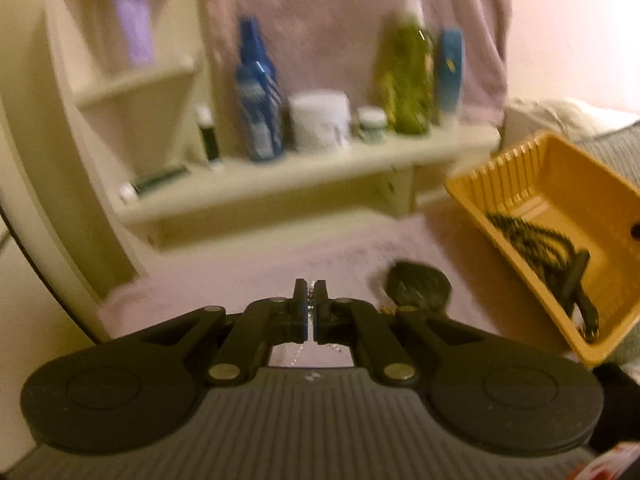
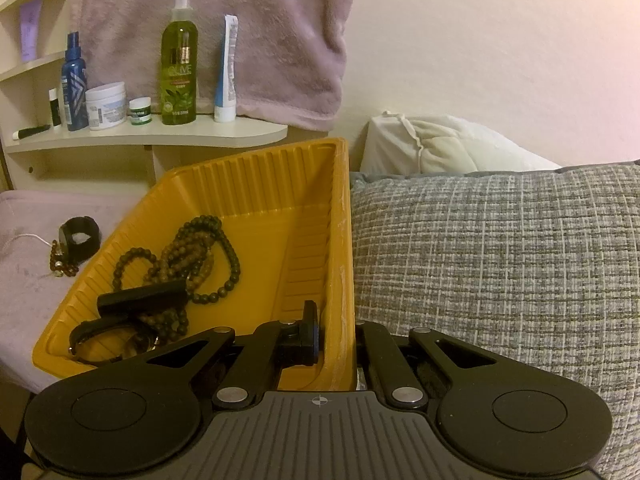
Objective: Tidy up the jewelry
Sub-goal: 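Reach the left tool to the pile and grasp the white pearl necklace, then lift the pearl necklace and lower it into the orange tray, opening the left tool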
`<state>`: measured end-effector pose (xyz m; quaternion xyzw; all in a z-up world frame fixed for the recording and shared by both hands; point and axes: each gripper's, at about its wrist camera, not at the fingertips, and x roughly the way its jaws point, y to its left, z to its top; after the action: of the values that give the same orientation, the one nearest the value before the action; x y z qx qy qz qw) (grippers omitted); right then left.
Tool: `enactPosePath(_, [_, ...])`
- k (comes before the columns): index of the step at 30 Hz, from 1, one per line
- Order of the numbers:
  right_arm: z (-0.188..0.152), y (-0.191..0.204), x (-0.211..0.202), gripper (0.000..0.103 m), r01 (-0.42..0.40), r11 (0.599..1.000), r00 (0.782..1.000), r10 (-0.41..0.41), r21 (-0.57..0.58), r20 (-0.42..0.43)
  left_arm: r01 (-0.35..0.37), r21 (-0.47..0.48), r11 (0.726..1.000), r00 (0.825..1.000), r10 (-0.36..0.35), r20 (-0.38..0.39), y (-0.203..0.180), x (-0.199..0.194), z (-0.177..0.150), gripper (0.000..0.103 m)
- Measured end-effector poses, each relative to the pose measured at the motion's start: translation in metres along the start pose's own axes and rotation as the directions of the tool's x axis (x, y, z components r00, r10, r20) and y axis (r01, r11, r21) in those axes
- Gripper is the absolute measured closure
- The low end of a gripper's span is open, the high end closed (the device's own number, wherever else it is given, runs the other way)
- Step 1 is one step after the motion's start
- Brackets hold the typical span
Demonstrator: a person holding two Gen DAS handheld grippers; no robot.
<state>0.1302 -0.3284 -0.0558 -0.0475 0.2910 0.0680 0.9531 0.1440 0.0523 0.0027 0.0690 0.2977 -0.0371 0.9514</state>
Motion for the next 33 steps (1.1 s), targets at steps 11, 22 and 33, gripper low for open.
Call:
enactPosePath(11, [0.002, 0.002, -0.001, 0.1, 0.0, 1.0, 1.0, 0.0, -0.002, 0.005, -0.026, 0.018, 0.999, 0.993, 0.024, 0.113, 0.029, -0.03, 0.048, 0.102])
enactPosePath(22, [0.005, 0.003, -0.003, 0.1, -0.003, 1.0, 1.0, 0.003, -0.006, 0.015, 0.082, 0.098, 0.992, 0.984, -0.096, 0.149, 0.008, -0.041, 0.076, 0.102])
enactPosePath(33, [0.005, 0.004, -0.003, 0.1, -0.004, 1.0, 1.0, 0.004, -0.004, 0.019, 0.252, 0.216, 0.943, 0.932, -0.297, 0.208, -0.05, -0.058, 0.116, 0.102])
